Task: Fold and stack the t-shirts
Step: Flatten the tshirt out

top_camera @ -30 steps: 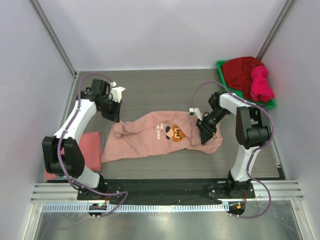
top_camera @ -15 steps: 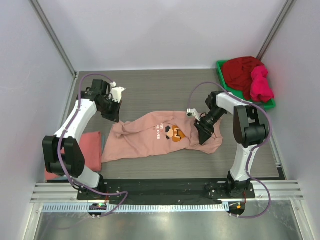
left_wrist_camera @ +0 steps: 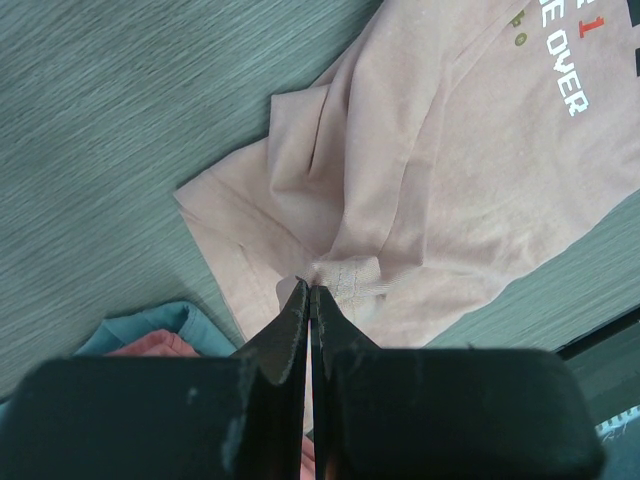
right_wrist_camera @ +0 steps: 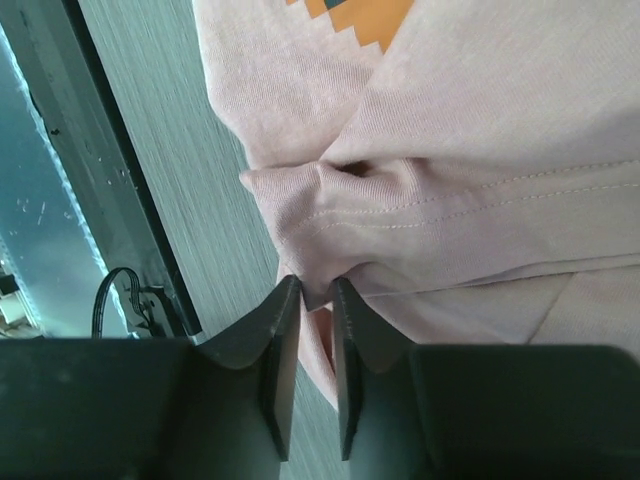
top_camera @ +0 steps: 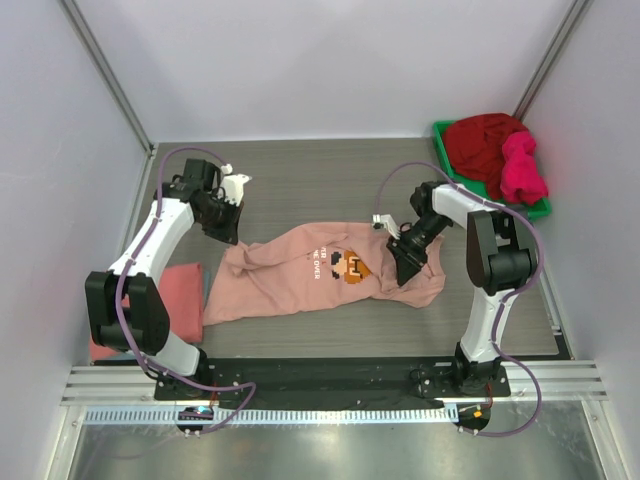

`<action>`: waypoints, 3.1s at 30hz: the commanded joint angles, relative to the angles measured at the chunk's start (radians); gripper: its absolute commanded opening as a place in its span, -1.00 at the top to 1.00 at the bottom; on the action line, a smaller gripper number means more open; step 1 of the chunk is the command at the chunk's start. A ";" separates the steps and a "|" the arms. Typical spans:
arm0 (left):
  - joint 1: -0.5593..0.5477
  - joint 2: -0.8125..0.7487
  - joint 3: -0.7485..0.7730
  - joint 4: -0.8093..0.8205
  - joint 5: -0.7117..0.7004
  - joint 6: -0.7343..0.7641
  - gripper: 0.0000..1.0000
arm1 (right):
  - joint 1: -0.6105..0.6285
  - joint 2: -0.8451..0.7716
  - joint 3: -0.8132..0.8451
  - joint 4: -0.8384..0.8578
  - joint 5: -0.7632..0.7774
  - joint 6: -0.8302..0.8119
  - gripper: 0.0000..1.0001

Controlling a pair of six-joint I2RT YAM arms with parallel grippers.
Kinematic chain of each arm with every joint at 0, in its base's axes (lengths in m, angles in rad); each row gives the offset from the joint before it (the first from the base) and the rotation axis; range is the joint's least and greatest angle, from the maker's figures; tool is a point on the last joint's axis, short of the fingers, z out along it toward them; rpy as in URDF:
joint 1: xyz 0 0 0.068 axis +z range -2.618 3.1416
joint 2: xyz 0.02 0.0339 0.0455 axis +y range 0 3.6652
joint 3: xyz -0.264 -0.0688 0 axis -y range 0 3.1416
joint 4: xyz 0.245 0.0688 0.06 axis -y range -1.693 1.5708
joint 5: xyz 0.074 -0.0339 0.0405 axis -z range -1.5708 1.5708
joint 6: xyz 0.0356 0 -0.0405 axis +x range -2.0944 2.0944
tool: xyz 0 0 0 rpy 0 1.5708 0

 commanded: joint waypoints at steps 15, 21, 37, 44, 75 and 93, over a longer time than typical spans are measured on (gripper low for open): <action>0.006 -0.004 0.021 0.013 -0.003 0.035 1.00 | 0.012 -0.048 0.047 -0.110 0.070 -0.039 0.97; 0.043 -0.005 0.205 0.029 -0.052 0.055 1.00 | -0.018 -0.172 0.314 0.025 0.277 0.076 0.97; 0.065 0.053 0.983 0.045 -0.073 -0.037 1.00 | -0.023 -0.350 0.708 0.755 0.883 0.346 0.98; 0.065 -0.092 0.970 0.059 -0.084 -0.029 1.00 | -0.023 -0.482 0.774 0.857 0.830 0.324 0.98; 0.065 -0.347 0.967 0.072 -0.205 0.228 1.00 | -0.022 -0.587 1.033 0.956 0.627 0.116 0.98; 0.056 0.183 0.351 0.278 -0.095 0.287 1.00 | -0.023 -0.263 0.137 1.170 0.529 0.073 0.98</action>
